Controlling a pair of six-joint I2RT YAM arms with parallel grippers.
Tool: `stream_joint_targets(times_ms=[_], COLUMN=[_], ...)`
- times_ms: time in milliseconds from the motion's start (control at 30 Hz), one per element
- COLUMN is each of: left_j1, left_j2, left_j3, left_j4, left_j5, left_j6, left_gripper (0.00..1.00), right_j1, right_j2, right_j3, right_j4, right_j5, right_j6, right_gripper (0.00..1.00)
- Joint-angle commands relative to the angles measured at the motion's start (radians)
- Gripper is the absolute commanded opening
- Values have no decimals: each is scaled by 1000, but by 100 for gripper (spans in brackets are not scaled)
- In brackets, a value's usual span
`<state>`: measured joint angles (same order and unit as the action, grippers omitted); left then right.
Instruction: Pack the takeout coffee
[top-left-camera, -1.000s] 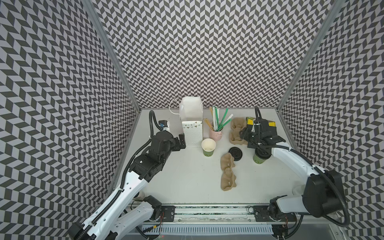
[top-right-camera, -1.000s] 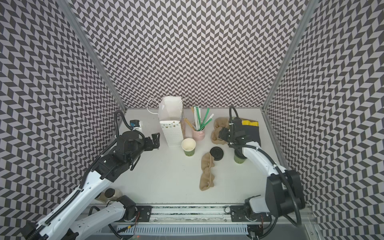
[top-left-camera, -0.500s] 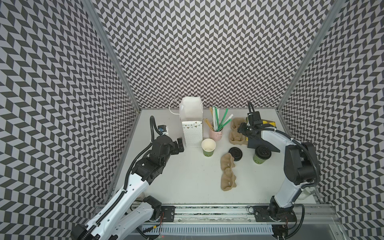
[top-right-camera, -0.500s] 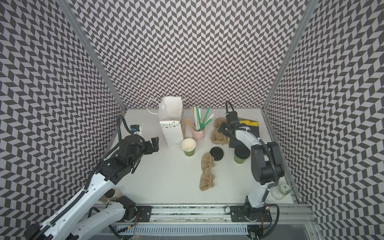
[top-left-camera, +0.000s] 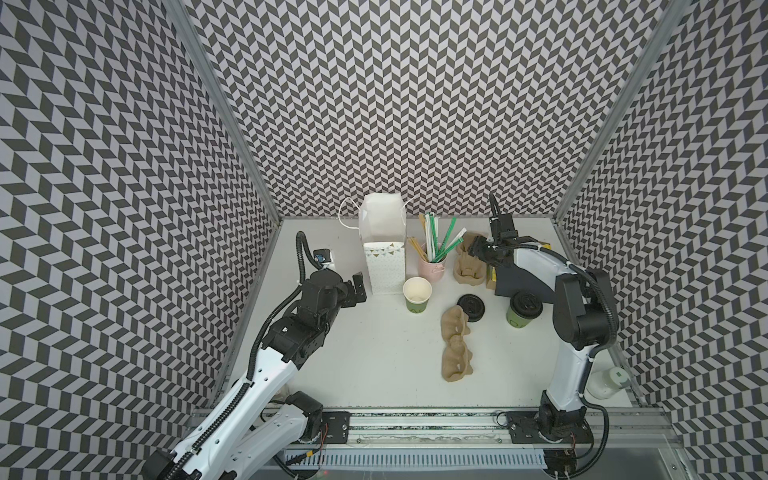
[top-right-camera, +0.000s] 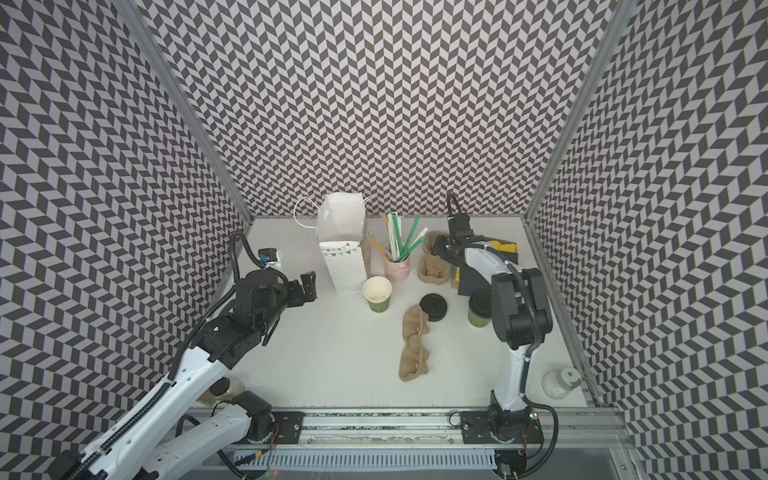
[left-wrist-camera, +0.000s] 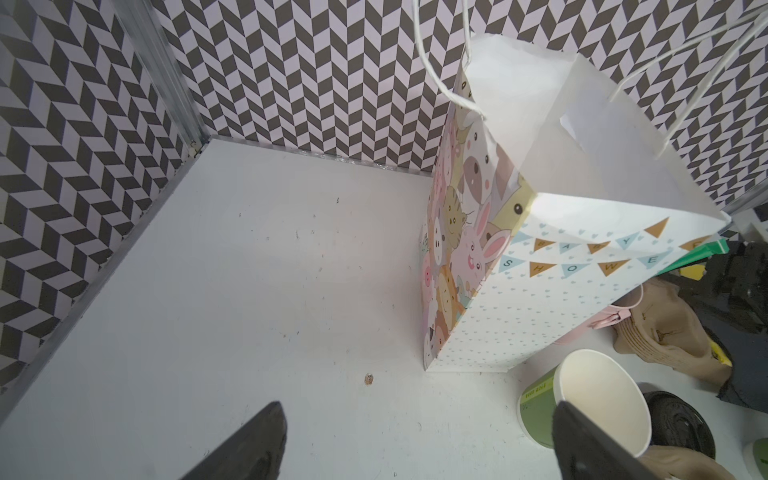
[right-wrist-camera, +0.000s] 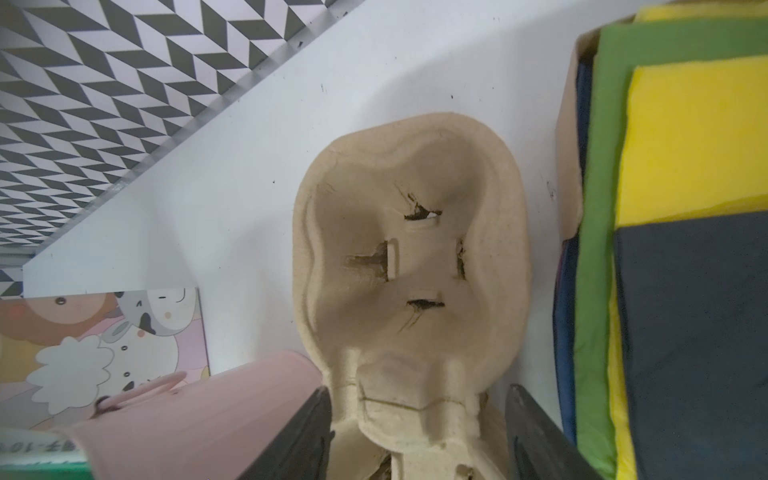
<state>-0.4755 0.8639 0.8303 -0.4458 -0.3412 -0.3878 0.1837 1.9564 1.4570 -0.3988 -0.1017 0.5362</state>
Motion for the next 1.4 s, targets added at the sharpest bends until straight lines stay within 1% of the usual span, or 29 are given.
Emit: stream_joint_targets(times_ms=[0, 67, 133, 233, 300, 333, 433, 533, 633, 700, 800, 1000, 1233, 1367], left_j1=[11, 11, 11, 11, 11, 11, 13, 15, 16, 16, 15, 16, 17, 17], left_j2=[-3, -8, -17, -29, -29, -27, -19, -18, -25, -28, -21, -7, 0, 6], left_j3=[-7, -9, -12, -15, -14, -13, -9, -8, -11, -14, -14, -11, -11, -10], left_j4=[22, 19, 19, 18, 18, 16, 8, 4, 3, 2, 0, -5, -8, -10], left_j5=[14, 14, 14, 11, 13, 11, 12, 14, 14, 14, 15, 13, 13, 13], left_j6=[14, 13, 12, 11, 12, 12, 10, 10, 10, 10, 11, 13, 13, 13], left_gripper=[100, 100, 100, 100, 100, 100, 100, 99, 100, 100, 100, 100, 100, 100], right_j1=[-2, 4, 38, 135, 203, 234, 309, 370, 441, 463, 470, 493, 493, 491], right_j2=[-59, -103, -223, -385, -473, -524, -669, -757, -785, -788, -781, -763, -723, -708], right_j3=[16, 6, -103, -253, -319, -356, -449, -507, -559, -595, -631, -679, -711, -722], right_j4=[-44, -96, -57, -35, -63, -75, -101, -142, -151, -140, -129, -95, -66, -70], right_j5=[47, 31, -10, -34, -61, -52, 32, 84, 99, 117, 123, 161, 181, 223], right_j6=[-19, -26, -27, -48, -59, -54, -23, 3, 27, 37, 47, 61, 61, 68], right_gripper=[69, 69, 69, 67, 67, 67, 67, 66, 62, 60, 54, 45, 37, 31])
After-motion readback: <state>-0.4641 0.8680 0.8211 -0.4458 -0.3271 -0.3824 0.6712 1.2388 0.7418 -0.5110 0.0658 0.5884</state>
